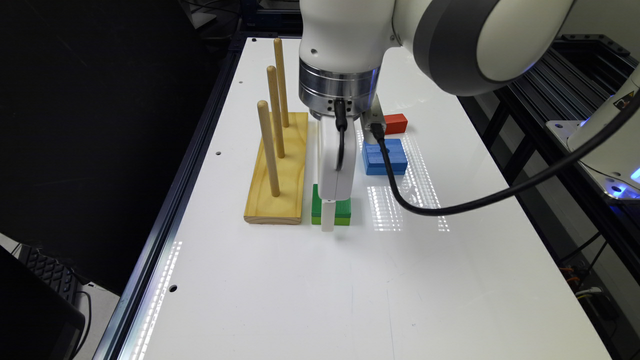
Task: Pick up green block.
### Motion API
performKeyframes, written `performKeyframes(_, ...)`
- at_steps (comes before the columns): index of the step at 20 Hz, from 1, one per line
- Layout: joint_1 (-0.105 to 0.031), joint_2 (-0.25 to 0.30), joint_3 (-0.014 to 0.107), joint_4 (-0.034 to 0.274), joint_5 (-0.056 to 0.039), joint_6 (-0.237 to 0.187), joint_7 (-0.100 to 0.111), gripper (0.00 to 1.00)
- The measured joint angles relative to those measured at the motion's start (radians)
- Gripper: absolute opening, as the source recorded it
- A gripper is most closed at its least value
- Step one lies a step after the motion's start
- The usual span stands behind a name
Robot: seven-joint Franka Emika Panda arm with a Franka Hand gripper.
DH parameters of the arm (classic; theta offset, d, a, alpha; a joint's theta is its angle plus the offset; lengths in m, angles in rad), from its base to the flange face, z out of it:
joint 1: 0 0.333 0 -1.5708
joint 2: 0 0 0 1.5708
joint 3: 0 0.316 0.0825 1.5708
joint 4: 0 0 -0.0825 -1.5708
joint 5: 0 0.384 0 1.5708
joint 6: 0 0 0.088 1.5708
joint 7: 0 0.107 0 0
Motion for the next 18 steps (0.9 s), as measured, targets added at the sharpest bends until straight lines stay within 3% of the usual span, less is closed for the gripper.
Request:
performKeyframes(3, 0.0, 0.032, 0.0, 0.004, -0.001, 0.027, 0.0, 1.0)
performKeyframes(6, 0.0, 0.036, -0.001, 0.013, -0.0015, 0.027, 0.0, 1.0)
performKeyframes(7, 0.0, 0.036, 0.0, 0.013, -0.0015, 0.027, 0.0, 0.0)
performKeyframes(18, 0.0, 0.031, -0.001, 0.012, -0.0015, 0.02, 0.0, 0.0)
